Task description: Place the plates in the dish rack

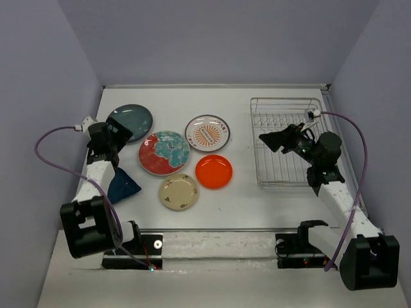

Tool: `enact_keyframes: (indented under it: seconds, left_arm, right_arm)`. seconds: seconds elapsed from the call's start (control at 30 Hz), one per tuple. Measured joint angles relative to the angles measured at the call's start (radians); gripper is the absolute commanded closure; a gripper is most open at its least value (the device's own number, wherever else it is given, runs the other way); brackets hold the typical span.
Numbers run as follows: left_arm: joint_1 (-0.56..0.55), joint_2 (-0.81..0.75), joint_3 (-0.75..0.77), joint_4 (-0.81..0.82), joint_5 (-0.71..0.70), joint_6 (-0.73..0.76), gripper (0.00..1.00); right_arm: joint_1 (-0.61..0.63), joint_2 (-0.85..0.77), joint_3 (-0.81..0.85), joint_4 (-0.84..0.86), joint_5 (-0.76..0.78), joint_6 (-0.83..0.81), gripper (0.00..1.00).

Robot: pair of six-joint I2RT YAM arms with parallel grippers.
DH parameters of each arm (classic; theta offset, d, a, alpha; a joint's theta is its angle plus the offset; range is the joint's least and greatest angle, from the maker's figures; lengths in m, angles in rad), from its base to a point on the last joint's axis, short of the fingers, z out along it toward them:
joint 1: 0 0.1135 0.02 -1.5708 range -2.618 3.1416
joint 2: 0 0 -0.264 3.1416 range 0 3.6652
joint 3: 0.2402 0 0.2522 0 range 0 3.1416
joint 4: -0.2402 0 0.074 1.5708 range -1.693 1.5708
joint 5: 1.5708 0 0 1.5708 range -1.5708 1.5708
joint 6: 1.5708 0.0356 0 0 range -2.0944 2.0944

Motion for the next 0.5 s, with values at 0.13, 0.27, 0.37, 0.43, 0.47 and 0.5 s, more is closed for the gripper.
enact_keyframes:
  seconds: [0.13,0.27,0.37,0.43,0.47,0.5]
  left_arm:
    - [0.091,0.139,0.005,0.052,0.066,-0.041,0.06]
    - [0.135,0.227,0.011,0.078,0.088,-0.068,0.15]
    - [0.138,0.275,0.035,0.092,0.092,-0.081,0.18]
    - [0.138,0.308,0.069,0.110,0.094,-0.087,0.18]
    - [0.138,0.325,0.083,0.118,0.093,-0.089,0.18]
    - [0.138,0.342,0.100,0.126,0.090,-0.093,0.18]
  right_arm:
    - [0.000,0.000,0.000,0.006,-0.004,0.001,0.20]
    - [0.000,0.012,0.000,0.023,-0.012,0.010,0.20]
    - [0.002,0.034,0.000,0.030,-0.020,0.017,0.20]
    - [0.006,0.046,-0.001,0.030,-0.022,0.019,0.20]
    - [0.007,0.048,-0.002,0.030,-0.023,0.020,0.20]
    - [0.007,0.048,-0.003,0.031,-0.023,0.020,0.20]
